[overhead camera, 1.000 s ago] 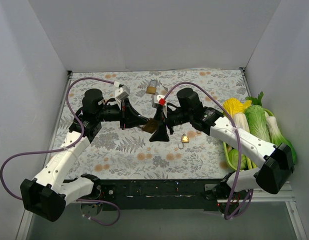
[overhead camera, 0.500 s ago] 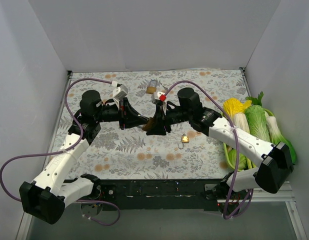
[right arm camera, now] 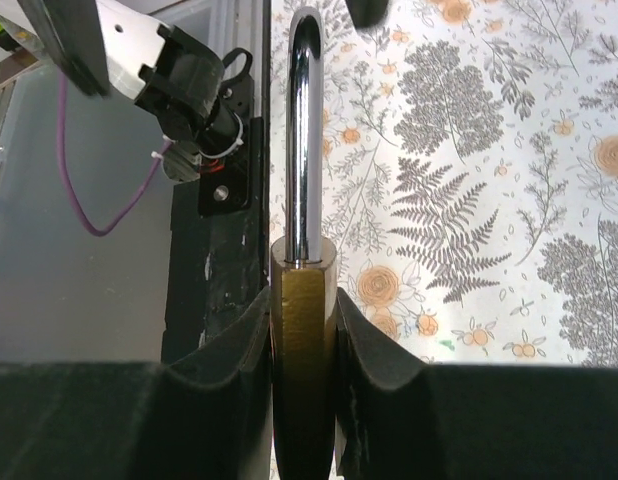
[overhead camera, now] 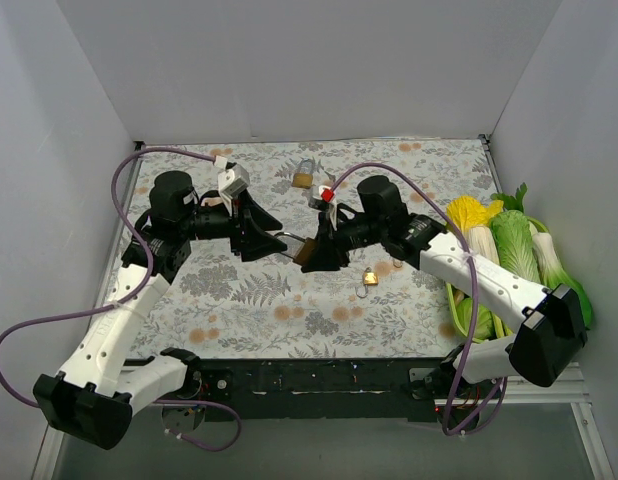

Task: Lock with the key
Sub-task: Lock the lock, then place the key at the center of the board.

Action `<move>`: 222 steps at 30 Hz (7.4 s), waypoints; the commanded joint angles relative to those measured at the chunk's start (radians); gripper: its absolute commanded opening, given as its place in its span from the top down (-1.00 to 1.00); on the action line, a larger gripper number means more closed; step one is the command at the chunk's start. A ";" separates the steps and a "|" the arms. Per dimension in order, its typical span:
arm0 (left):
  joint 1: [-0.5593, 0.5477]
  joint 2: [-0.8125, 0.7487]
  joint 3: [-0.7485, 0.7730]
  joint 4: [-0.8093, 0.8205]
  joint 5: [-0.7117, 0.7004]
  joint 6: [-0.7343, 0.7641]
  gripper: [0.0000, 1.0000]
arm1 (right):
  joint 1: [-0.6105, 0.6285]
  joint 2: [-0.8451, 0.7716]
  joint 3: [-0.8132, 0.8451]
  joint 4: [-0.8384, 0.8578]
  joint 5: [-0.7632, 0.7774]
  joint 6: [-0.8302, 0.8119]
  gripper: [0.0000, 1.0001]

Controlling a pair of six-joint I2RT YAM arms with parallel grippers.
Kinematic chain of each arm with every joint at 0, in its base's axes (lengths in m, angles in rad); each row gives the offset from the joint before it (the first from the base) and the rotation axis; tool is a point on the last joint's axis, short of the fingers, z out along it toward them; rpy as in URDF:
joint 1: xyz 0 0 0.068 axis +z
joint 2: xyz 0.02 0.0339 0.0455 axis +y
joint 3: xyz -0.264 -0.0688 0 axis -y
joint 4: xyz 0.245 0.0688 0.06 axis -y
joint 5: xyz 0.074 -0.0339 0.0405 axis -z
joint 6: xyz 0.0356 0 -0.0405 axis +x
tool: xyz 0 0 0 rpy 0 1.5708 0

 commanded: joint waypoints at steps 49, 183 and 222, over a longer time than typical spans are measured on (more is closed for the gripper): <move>-0.236 0.047 -0.175 0.086 0.052 0.088 1.00 | 0.167 0.084 0.197 0.129 -0.117 -0.196 0.97; 0.121 0.153 -0.120 0.369 -0.607 -0.926 1.00 | 0.126 0.195 0.180 0.192 0.711 0.137 0.44; 0.276 0.349 0.023 0.282 -0.512 -0.515 1.00 | -0.256 0.403 0.124 0.155 0.558 0.267 0.97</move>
